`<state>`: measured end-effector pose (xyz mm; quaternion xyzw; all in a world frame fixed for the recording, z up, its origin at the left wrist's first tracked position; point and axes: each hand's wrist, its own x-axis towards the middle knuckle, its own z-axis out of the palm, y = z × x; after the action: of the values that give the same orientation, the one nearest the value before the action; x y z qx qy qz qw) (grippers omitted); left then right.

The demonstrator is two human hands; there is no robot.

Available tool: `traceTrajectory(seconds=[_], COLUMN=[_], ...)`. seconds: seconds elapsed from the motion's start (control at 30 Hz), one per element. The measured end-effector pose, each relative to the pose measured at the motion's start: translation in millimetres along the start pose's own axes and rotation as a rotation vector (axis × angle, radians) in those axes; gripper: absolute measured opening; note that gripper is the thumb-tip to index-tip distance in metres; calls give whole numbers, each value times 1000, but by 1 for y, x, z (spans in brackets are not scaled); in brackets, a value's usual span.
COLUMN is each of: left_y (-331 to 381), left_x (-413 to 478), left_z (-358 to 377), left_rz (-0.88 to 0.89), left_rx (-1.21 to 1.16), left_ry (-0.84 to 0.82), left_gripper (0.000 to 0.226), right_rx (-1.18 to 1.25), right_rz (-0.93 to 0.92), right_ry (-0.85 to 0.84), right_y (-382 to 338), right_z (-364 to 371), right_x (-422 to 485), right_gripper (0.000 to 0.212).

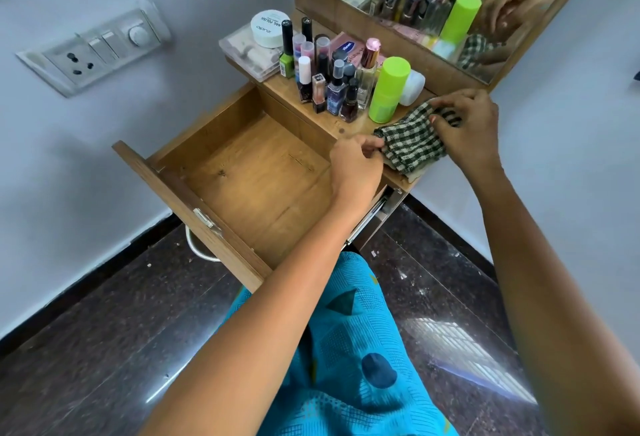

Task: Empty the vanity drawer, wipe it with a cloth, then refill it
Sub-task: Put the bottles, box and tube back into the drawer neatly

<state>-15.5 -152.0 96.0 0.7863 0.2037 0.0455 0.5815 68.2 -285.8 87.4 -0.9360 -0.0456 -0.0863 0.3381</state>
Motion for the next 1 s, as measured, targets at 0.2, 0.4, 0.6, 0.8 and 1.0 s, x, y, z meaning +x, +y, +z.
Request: traceTrajectory(seconds=[0.2,0.4,0.6,0.8,1.0], left_y=[34,51,54,55,61], left_x=[17,61,81,90,92], left_z=[-25,-31,-21,-14,-11], left_rz=[290,368,377,379,356], left_rx=[39,480,717,867,900], left_ry=[274,290,268,242,221], left_gripper=[31,45,27,24,20], right_rx=[269,304,311,339,345], right_rz=[-9,31,7,-22,-12], right_ry=[61,-2,5,29,64], right_y=[-36,-58,-59,-55,-56], right_z=[13,25,35,42,42], right_x=[-1,3,6,6,8], right_gripper=[46,64,61,54,51])
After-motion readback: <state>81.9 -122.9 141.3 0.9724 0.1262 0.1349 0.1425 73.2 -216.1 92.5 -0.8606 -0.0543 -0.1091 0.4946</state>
